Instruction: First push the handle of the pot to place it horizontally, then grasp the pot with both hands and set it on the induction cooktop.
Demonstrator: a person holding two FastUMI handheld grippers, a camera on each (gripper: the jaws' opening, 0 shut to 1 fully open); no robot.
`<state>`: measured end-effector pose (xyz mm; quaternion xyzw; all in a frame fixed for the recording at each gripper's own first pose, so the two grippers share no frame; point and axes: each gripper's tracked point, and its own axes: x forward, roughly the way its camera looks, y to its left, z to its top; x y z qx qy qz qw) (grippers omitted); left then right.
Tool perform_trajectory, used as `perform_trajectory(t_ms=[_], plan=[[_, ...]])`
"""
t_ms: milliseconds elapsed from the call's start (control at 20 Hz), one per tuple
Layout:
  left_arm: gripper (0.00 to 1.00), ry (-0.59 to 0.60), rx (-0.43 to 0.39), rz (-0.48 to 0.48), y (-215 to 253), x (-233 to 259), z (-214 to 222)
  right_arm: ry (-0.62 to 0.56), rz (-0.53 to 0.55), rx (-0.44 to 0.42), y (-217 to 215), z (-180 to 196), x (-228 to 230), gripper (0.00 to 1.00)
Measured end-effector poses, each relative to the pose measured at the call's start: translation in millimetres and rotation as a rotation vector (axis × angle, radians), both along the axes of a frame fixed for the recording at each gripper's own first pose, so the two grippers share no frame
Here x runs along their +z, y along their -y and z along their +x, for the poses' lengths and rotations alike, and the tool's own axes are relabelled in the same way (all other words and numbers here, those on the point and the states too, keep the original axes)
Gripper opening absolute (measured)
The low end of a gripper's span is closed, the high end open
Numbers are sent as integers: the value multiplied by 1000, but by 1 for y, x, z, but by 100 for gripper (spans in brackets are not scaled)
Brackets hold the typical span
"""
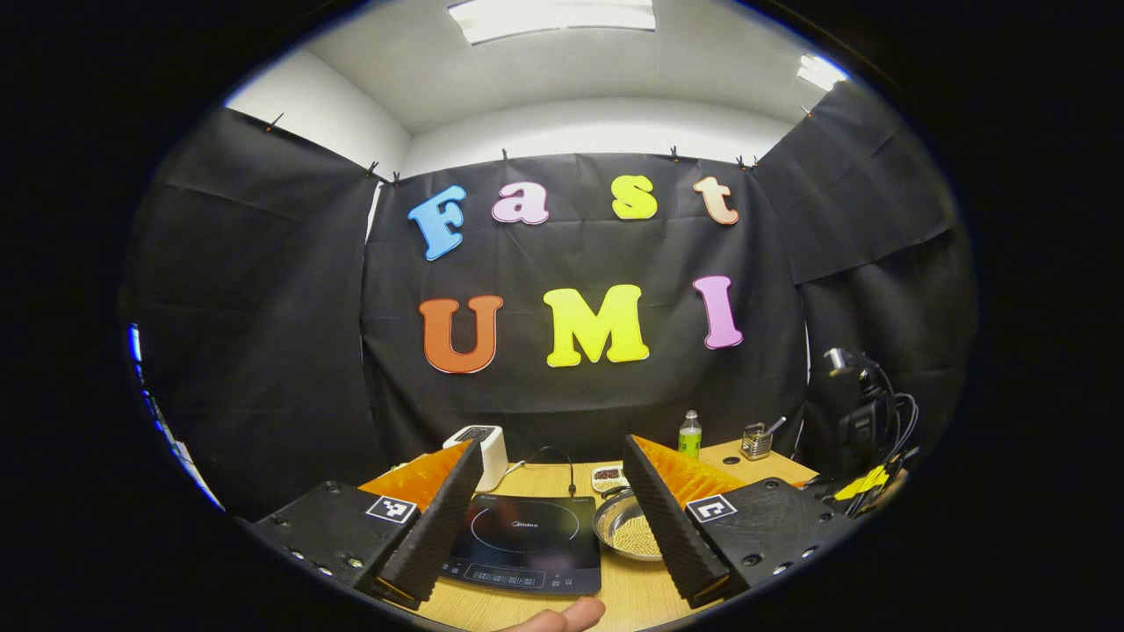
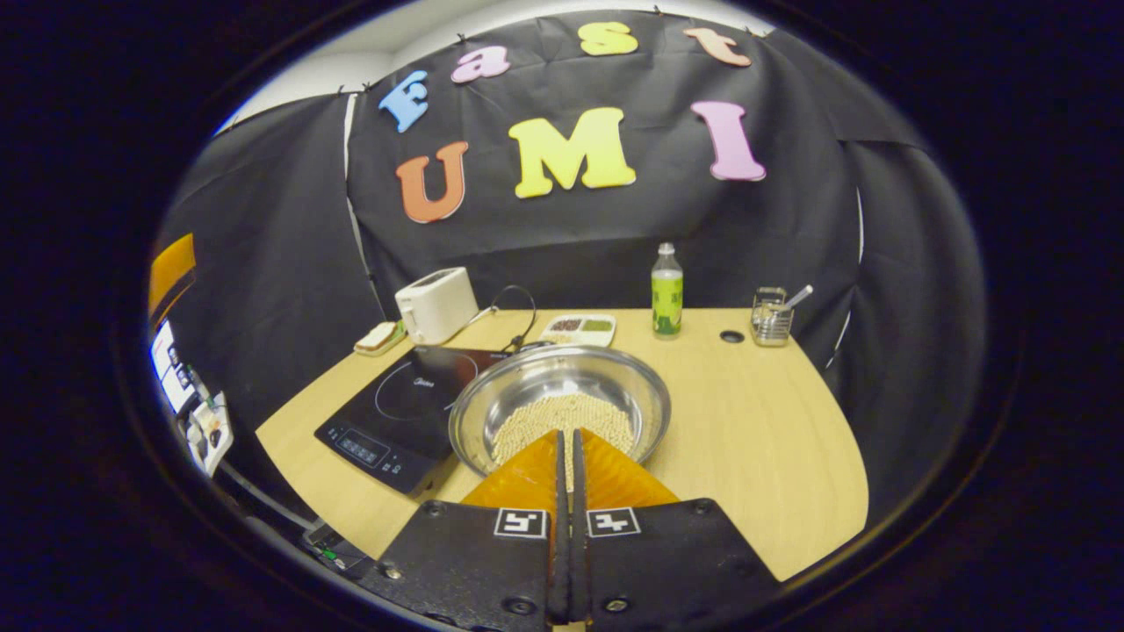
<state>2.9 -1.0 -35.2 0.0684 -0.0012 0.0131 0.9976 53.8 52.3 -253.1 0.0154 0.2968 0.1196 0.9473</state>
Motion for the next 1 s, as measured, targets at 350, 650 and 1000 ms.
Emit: perform_trajectory(t_ms=[350, 650, 1000], plan=[[96, -10, 12, -15, -7, -6, 1, -138, -58, 97, -26, -17, -62, 1], [95, -26, 11, -18, -8, -13, 4, -182, -89, 119, -30, -22, -88, 4], [95, -32, 2, -21, -12, -15, 8, -206, -117, 113, -20, -18, -95, 4]])
